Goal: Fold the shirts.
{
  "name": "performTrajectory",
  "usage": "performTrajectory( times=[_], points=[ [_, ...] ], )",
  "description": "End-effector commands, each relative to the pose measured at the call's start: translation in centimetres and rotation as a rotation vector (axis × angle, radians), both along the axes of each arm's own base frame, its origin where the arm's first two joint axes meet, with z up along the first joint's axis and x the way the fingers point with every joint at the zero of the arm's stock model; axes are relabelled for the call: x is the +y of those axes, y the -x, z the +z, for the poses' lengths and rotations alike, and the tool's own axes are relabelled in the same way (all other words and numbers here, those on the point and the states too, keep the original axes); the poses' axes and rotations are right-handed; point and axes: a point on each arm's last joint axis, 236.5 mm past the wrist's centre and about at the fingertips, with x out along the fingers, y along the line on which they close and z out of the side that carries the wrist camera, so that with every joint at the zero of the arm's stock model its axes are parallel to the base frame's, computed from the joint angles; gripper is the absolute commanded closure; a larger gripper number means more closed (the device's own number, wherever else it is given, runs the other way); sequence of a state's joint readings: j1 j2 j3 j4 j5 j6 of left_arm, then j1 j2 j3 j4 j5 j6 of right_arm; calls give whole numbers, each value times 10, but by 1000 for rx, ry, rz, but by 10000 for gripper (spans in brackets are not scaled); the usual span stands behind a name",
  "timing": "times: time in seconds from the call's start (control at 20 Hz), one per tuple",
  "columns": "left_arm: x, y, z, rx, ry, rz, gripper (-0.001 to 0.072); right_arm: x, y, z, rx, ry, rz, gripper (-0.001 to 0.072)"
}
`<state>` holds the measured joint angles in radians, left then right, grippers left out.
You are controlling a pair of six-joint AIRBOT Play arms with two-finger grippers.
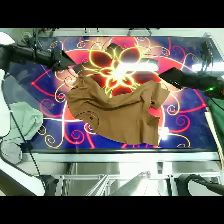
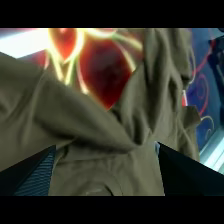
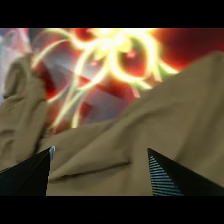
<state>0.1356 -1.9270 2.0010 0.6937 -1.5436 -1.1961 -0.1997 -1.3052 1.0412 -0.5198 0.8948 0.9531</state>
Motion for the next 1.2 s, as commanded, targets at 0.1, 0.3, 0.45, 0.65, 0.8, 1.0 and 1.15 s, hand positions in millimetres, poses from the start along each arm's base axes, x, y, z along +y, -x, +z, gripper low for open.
performTrajectory(
  times=[0.1,0.3,0.45,0.65,0.8,1.0,1.15],
  points=[
    [10,84,-49,534,70,-59,6,-111,12,-43,130,11,-153,74],
    [-39,155,-70,657,80,-138,6,-126,20,-94,280,-90,-131,75],
    [-82,210,-95,711,42,-151,6,-104,20,-129,381,-153,-54,76],
    [-122,251,-139,711,-48,-128,7,-68,13,-154,436,-165,32,76],
    [-138,259,-174,668,-123,-78,7,-36,4,-153,434,-179,86,76],
    [-138,251,-198,669,-164,-42,204,-16,-21,-130,362,-204,99,79],
    [-144,234,-201,657,-161,-62,683,-12,-30,-120,335,-202,104,371]
  ],
)
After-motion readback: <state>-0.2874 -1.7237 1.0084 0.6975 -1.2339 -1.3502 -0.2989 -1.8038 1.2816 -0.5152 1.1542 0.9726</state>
